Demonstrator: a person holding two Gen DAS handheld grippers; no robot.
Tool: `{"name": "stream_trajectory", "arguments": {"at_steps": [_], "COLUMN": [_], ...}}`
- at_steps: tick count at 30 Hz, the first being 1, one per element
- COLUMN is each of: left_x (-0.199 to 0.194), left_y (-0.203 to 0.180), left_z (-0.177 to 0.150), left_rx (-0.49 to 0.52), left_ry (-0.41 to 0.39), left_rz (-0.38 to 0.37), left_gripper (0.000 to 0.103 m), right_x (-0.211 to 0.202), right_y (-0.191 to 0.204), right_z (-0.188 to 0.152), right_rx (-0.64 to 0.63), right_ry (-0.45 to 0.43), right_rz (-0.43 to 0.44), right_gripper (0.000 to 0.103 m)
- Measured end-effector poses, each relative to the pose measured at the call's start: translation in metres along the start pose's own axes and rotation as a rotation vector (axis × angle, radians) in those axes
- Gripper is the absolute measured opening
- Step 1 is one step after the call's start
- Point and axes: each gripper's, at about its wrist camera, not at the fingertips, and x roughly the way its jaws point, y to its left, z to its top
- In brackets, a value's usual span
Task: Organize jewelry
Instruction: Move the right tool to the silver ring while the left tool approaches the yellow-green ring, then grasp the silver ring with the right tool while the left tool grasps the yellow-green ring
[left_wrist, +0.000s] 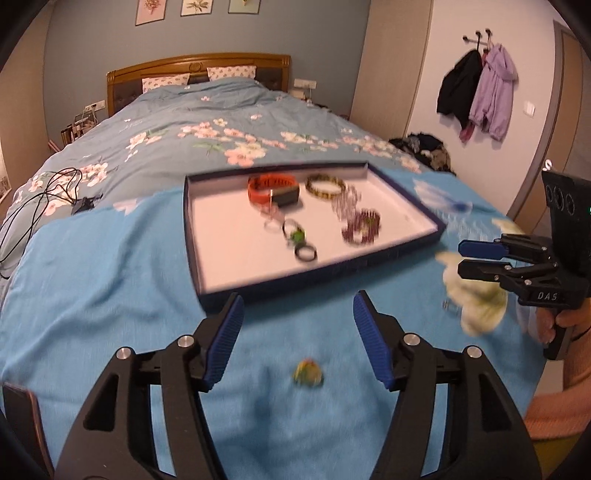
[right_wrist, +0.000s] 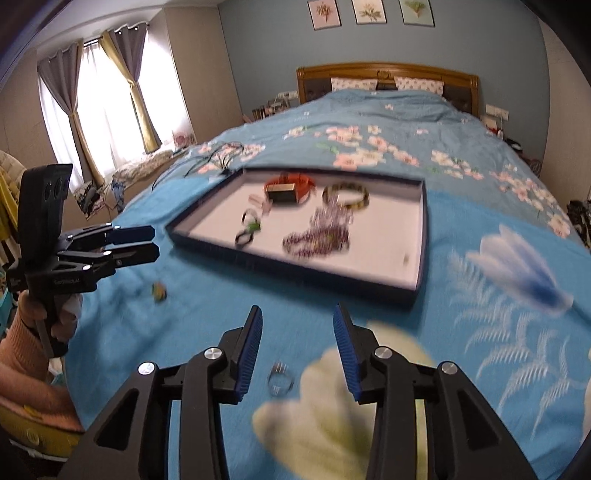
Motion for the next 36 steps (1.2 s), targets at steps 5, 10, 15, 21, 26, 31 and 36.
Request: {"name": "stream_trajectory", "arguments": {"at_steps": [5,10,15,21,26,31,36], "left_x": [-0.002,0.002,0.006,0.013,0.019,0.021,0.021], "left_y": [-0.005,-0.012,-0.016,-0.014,-0.010,-0.008,-0.007], "left_z": [-0.021,-0.031,-0.033,-0.035,-0.034,-0.034,-0.035], "left_rx": [0.011,0.027,0.038,0.020,0.005,-0.003,-0.008], "left_ry": [0.037,0.069,0.086,0.116,0.142,0.146,0.146], "left_rz": [0.011,0.005,-0.004,-0.006,-0.006,0.007,0.031], "left_gripper": [0.060,0.060,0.060,0.057,0.051,0.045,0.035], "right_x": [0.005,0.012,0.019,0.018,0.017,0.017,0.016], "right_y": [0.012,0.019,0.027,0.028,0.027,0.026,0.027], "right_z": [-0.019,-0.023,-0.025,-0.027,-0.027,-0.027,-0.027], "right_rx": [-0.019,-0.025,-0.058,-0.068,-0.060,-0.057,-0.051], "right_ry": [0.051,0.081,0.096,0.092,0.090,0.089,0.085], "right_rz": [-0.022,-0.019,-0.064,-0.078,-0.078,-0.078,-0.075], "right_gripper": [0.038,0.038,0.037,0.024,0.016,0.016,0.016]}}
